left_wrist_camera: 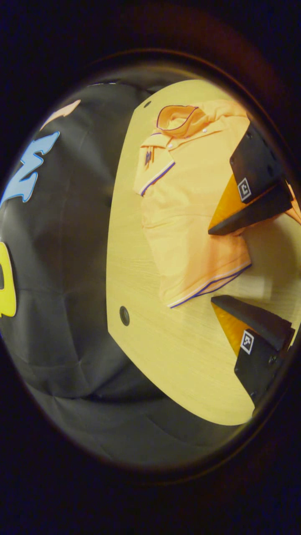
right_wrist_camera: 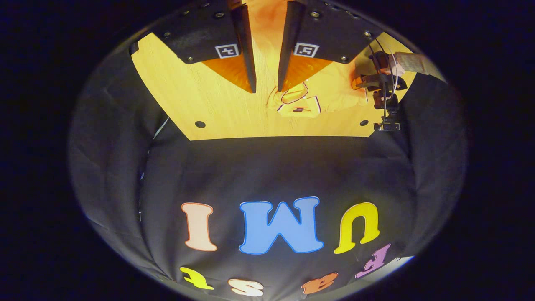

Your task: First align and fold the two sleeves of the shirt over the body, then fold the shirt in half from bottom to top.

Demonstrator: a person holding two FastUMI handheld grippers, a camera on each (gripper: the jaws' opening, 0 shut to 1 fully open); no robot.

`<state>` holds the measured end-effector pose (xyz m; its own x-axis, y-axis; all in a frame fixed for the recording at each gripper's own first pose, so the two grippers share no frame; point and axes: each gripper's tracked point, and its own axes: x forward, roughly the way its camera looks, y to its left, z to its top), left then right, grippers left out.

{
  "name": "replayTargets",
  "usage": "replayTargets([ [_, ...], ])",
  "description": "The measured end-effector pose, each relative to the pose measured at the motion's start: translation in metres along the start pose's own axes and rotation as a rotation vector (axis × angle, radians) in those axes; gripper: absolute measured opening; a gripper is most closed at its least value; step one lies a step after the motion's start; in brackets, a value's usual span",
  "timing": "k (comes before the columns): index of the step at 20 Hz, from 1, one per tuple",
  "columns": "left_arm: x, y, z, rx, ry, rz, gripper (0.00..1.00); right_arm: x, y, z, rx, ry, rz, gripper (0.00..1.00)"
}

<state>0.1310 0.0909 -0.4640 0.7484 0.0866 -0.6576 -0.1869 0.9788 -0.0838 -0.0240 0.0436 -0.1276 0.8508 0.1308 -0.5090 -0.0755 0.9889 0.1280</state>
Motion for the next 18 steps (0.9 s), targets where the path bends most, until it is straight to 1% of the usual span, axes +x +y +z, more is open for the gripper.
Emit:
replayTargets([
  [1, 0.0, 0.001, 0.0, -0.004, -0.002, 0.005, 0.99, 0.0, -0.001, 0.0, 0.001, -0.001, -0.003, 0.33],
  [2, 0.002, 0.005, -0.001, -0.001, 0.0, 0.026, 0.98, 0.001, -0.002, 0.0, 0.001, -0.004, -0.005, 0.33],
  [3, 0.003, 0.004, 0.001, -0.01, -0.009, 0.023, 0.91, 0.001, -0.002, -0.001, 0.002, -0.008, -0.007, 0.33],
  [5, 0.004, 0.006, 0.001, -0.019, -0.009, 0.029, 0.72, 0.0, -0.003, 0.0, 0.002, -0.011, -0.009, 0.33],
  [6, 0.003, 0.008, 0.001, -0.024, -0.009, 0.032, 0.48, 0.0, -0.004, 0.0, 0.002, -0.01, -0.01, 0.33],
  [7, 0.003, 0.009, 0.002, -0.036, -0.008, 0.028, 0.4, -0.001, -0.005, 0.0, 0.001, -0.009, -0.01, 0.33],
  [8, 0.002, 0.008, 0.001, -0.043, -0.001, 0.026, 0.28, -0.001, -0.008, -0.002, -0.001, -0.008, -0.012, 0.33],
  [9, 0.003, 0.01, 0.001, -0.034, 0.001, 0.031, 0.28, 0.0, -0.008, -0.004, -0.001, -0.006, -0.013, 0.33],
  [10, 0.005, 0.009, 0.002, -0.035, 0.003, 0.038, 0.1, 0.0, -0.01, -0.005, -0.001, -0.003, -0.014, 0.33],
  [13, 0.005, 0.007, 0.001, -0.017, 0.019, 0.062, 0.1, 0.0, -0.014, -0.007, 0.003, 0.0, -0.016, 0.33],
  [15, 0.005, 0.005, 0.003, -0.006, 0.03, 0.065, 0.1, 0.001, -0.016, -0.008, 0.003, 0.001, -0.016, 0.33],
  [17, 0.004, 0.002, 0.007, 0.03, 0.032, 0.067, 0.12, 0.001, -0.017, -0.008, 0.007, 0.002, -0.015, 0.33],
  [18, 0.003, -0.003, 0.016, 0.056, 0.014, 0.068, 0.1, 0.0, -0.018, -0.007, 0.009, 0.002, -0.015, 0.33],
])
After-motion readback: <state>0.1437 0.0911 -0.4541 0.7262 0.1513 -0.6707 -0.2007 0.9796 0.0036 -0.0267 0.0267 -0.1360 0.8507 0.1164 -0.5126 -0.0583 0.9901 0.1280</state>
